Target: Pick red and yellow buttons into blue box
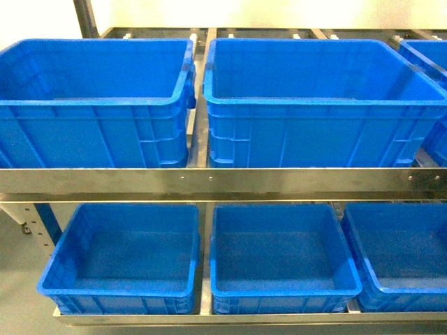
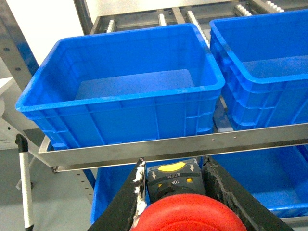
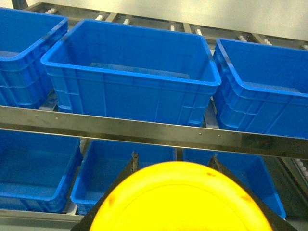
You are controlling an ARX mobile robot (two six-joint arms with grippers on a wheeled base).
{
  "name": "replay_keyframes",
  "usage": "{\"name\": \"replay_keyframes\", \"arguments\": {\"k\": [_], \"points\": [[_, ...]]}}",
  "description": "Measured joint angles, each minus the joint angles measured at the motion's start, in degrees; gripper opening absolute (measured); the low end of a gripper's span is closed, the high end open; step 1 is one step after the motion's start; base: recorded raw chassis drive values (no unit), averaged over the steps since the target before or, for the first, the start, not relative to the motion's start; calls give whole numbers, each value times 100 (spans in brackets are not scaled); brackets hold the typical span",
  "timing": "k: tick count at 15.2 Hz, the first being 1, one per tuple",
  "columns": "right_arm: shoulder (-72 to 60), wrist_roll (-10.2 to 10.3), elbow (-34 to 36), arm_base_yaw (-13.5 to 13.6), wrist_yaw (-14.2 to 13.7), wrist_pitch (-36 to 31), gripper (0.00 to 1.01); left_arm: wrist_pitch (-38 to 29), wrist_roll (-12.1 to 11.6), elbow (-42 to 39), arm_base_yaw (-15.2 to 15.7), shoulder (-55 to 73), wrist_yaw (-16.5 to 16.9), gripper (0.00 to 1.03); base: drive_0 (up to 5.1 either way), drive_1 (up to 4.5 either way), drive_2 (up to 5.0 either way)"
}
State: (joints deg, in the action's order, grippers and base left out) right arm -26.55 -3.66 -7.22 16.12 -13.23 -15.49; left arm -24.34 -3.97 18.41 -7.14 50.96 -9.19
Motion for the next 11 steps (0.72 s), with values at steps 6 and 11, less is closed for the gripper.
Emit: {"name": "replay_keyframes", "arguments": {"k": [6, 11], "points": [[2, 0, 0, 0, -2, -9, 37, 17, 0, -2, 4, 7, -2, 30, 498, -267, -203], [4, 2, 0, 0, -20, -2, 37, -7, -20, -9, 7, -35, -4, 30, -1, 172, -174]]}}
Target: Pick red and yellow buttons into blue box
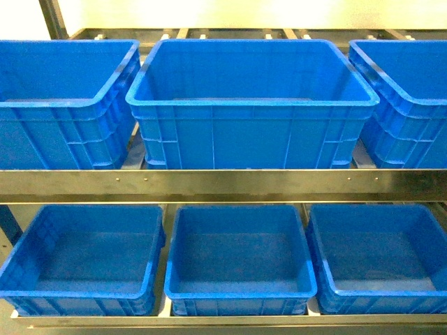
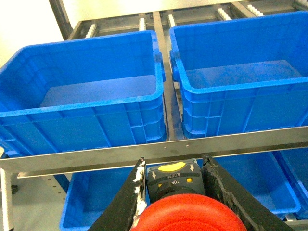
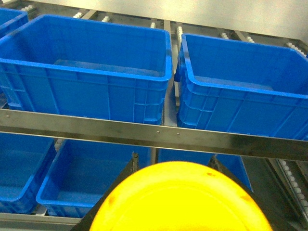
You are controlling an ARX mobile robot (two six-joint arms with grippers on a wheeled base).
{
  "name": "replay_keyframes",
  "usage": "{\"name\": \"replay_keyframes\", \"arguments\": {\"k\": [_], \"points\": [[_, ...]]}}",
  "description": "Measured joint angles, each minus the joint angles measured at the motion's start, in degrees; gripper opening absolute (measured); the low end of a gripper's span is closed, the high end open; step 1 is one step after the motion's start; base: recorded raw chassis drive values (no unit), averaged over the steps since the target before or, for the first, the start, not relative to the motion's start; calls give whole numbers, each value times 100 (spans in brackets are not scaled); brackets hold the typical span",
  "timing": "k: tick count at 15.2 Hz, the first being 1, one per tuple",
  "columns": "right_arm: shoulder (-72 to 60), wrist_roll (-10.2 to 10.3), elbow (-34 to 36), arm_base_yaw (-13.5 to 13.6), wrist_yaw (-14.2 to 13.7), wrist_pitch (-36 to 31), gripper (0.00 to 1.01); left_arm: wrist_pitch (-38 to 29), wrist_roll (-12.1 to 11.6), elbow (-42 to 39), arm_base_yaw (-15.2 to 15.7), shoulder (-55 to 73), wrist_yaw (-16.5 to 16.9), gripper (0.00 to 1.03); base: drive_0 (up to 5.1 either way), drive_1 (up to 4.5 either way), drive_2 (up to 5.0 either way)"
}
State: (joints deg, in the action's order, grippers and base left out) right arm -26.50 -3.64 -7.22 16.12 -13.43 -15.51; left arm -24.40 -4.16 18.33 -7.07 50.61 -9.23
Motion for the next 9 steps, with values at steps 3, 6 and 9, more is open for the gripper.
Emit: {"name": "replay_keyframes", "arguments": {"k": [3, 6, 9], "points": [[-2, -2, 0, 0, -2, 9, 37, 13, -15, 0, 0, 4, 2, 30, -5, 428, -439], [-2, -2, 0, 0, 0, 9, 37, 15, -22, 0, 0, 9, 2, 30, -2, 432, -435], [-4, 0, 0, 0, 0, 11, 37, 13, -26, 0, 0, 9, 2, 30, 3, 435, -428]]}}
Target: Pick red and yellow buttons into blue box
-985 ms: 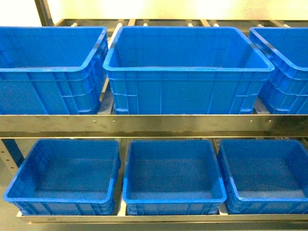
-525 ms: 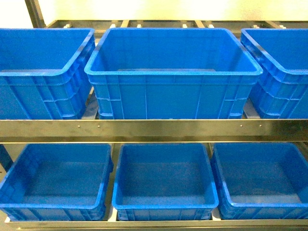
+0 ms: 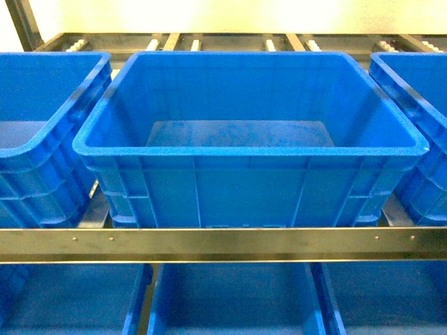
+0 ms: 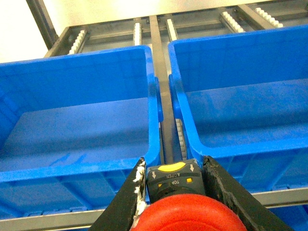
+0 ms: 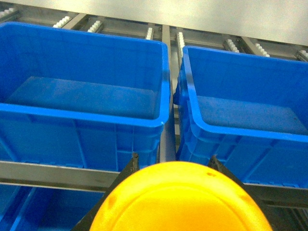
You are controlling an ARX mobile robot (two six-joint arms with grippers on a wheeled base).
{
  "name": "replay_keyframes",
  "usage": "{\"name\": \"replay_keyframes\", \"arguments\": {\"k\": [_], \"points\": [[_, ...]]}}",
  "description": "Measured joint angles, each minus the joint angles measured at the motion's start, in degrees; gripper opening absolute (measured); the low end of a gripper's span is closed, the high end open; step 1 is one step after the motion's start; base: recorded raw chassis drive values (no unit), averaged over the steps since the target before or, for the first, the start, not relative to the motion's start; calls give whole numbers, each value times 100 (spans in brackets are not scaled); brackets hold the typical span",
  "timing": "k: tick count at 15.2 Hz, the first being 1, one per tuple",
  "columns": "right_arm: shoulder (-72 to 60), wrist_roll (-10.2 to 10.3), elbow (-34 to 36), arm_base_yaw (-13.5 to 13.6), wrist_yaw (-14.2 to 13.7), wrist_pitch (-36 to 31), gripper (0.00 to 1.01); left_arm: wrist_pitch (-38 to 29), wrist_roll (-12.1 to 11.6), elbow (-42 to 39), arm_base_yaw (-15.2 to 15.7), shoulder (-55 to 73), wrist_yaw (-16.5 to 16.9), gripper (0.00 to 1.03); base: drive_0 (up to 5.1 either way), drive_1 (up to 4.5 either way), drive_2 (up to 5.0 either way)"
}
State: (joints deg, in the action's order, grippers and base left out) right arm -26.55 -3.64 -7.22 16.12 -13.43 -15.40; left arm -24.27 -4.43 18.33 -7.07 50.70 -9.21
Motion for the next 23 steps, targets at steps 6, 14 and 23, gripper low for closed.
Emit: {"name": "replay_keyframes", "arguments": {"k": [6, 14, 23], "points": [[2, -2, 0, 0, -2, -11, 37, -20, 0, -2, 0, 15, 0, 30, -1, 395, -396], [-15, -2, 0, 2, -4, -31, 37, -4, -2, -2, 0, 35, 0, 30, 2, 192, -188], [-4583, -376, -1735, 1049, 411, -1952, 37, -4, -2, -2, -2, 31, 2, 30, 0, 0, 0]]}}
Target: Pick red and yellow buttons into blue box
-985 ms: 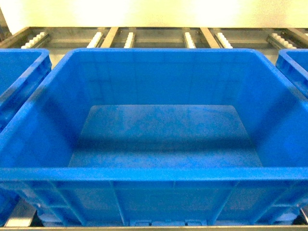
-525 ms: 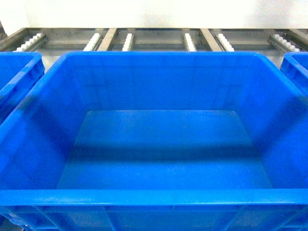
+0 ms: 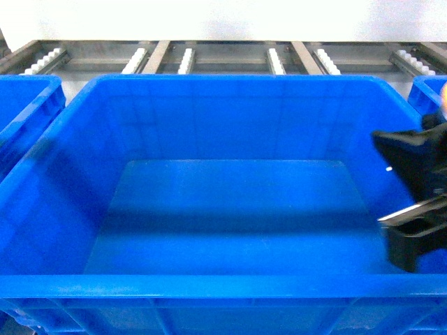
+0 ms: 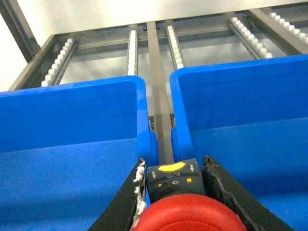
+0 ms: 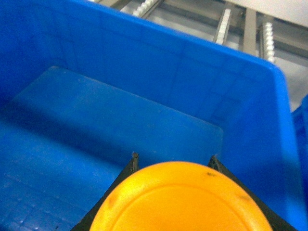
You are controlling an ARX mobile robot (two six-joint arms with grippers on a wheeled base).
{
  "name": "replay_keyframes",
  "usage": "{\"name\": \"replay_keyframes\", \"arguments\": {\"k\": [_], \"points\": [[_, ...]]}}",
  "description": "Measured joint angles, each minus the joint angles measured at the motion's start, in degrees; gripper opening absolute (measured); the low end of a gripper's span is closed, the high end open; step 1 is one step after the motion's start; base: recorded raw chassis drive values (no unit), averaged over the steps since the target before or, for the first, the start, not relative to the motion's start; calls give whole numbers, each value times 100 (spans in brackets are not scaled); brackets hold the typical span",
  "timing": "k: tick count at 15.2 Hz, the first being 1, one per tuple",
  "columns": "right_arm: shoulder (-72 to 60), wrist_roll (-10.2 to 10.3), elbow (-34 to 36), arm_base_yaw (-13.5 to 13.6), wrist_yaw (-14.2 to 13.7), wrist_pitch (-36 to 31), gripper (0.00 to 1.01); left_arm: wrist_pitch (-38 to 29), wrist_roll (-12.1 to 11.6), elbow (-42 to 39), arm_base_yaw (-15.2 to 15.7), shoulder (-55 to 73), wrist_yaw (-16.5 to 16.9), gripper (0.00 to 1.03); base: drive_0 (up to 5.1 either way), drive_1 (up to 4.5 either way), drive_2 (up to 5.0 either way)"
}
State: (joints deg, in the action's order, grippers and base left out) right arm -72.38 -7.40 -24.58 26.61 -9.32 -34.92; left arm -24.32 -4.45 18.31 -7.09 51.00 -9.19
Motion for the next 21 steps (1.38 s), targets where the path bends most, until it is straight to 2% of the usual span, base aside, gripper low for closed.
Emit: {"name": "replay_keyframes", "arguments": {"k": [3, 5, 6, 9, 10, 11, 13, 15, 16, 17, 19, 21], "points": [[-1659, -162, -1043, -63, 365, 540, 37, 0, 0, 0, 0, 0, -2, 30, 0, 0, 0], [-2643, -271, -1749, -236, 498, 866, 37, 2, 0, 0, 0, 0, -2, 30, 0, 0, 0], [-2667, -321, -1768, -260, 535, 944, 37, 2, 0, 0, 0, 0, 0, 30, 0, 0, 0], [-2634, -317, -1731, -223, 564, 789, 75, 2, 0, 0, 0, 0, 0, 30, 0, 0, 0], [-2470, -295, -1604, -225, 551, 632, 91, 2, 0, 0, 0, 0, 0, 30, 0, 0, 0], [-2170, -227, -1436, -278, 522, 472, 100, 2, 0, 0, 0, 0, 0, 30, 0, 0, 0], [-1480, -212, -1082, -562, 483, 107, 98, 2, 0, 0, 0, 0, 0, 30, 0, 0, 0], [-1346, -212, -990, -634, 463, -26, 98, 2, 0, 0, 0, 0, 0, 30, 0, 0, 0], [-1113, -205, -859, -758, 470, -96, 98, 2, -2, 0, 0, 0, 0, 30, 0, 0, 0], [-605, -186, -590, -1023, 496, -146, 98, 0, -2, 0, 0, 0, 0, 30, 0, 0, 0], [448, -24, -232, -1589, 619, 354, 98, 0, -2, 0, 0, 0, 0, 30, 0, 0, 0], [1414, 149, -33, -1947, 828, 535, 98, 2, -2, 0, 0, 0, 0, 30, 0, 0, 0]]}}
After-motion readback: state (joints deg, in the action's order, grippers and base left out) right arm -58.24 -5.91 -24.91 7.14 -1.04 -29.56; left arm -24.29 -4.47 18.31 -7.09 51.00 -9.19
